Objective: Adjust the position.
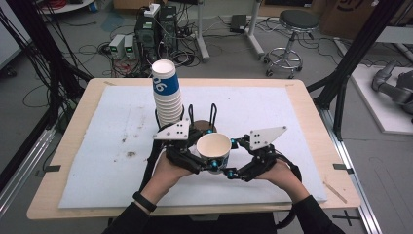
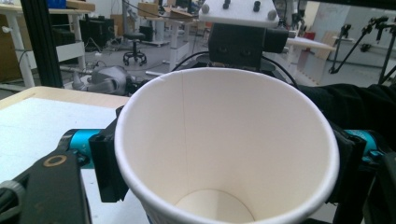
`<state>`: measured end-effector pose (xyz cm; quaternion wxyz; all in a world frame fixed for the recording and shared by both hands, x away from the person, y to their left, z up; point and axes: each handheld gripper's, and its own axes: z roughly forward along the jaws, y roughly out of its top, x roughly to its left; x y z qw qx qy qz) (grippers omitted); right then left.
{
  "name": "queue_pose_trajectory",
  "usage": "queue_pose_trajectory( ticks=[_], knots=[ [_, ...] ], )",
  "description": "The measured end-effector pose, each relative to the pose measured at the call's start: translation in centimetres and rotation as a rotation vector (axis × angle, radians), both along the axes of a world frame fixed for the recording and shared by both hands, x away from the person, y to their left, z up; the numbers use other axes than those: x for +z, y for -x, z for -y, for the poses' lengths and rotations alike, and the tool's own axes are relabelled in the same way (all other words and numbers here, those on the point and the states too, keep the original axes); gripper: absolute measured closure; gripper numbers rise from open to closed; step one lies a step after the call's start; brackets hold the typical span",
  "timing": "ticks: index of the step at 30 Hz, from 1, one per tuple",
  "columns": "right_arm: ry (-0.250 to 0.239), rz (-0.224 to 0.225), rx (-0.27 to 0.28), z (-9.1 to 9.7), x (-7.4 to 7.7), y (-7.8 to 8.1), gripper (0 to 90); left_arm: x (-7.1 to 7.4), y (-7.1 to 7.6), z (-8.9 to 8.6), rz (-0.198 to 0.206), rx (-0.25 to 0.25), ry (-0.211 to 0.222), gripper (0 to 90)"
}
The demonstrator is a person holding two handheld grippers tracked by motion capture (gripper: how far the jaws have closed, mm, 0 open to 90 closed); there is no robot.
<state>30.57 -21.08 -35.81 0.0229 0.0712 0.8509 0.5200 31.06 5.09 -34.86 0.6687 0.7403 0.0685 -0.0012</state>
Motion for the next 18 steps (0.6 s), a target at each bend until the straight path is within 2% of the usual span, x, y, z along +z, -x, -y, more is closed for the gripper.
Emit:
queue_pose_trajectory(
  ticks=[1, 2, 10, 18],
  knots=[
    [0.012, 0.000, 0.002, -0.17, -0.10, 0.01, 24.1, 0.13, 0.04, -0.01, 0.008, 0.003, -0.003, 21.9],
    [0.029, 0.011, 0.007, -0.30, -0.18, 0.04, 31.7, 0.24, 0.10, -0.05, 0.011, 0.004, 0.003, 21.9],
    [-0.049, 0.013, 0.025, -0.42, -0.38, 0.20, 32.1, 0.49, 0.46, 0.27, 0.004, 0.014, 0.081, 18.1],
    [-0.103, -0.004, 0.023, 0.00, -0.64, -0.01, 32.4, 0.57, 0.17, 0.42, -0.006, 0.019, 0.103, 19.1]
  ],
)
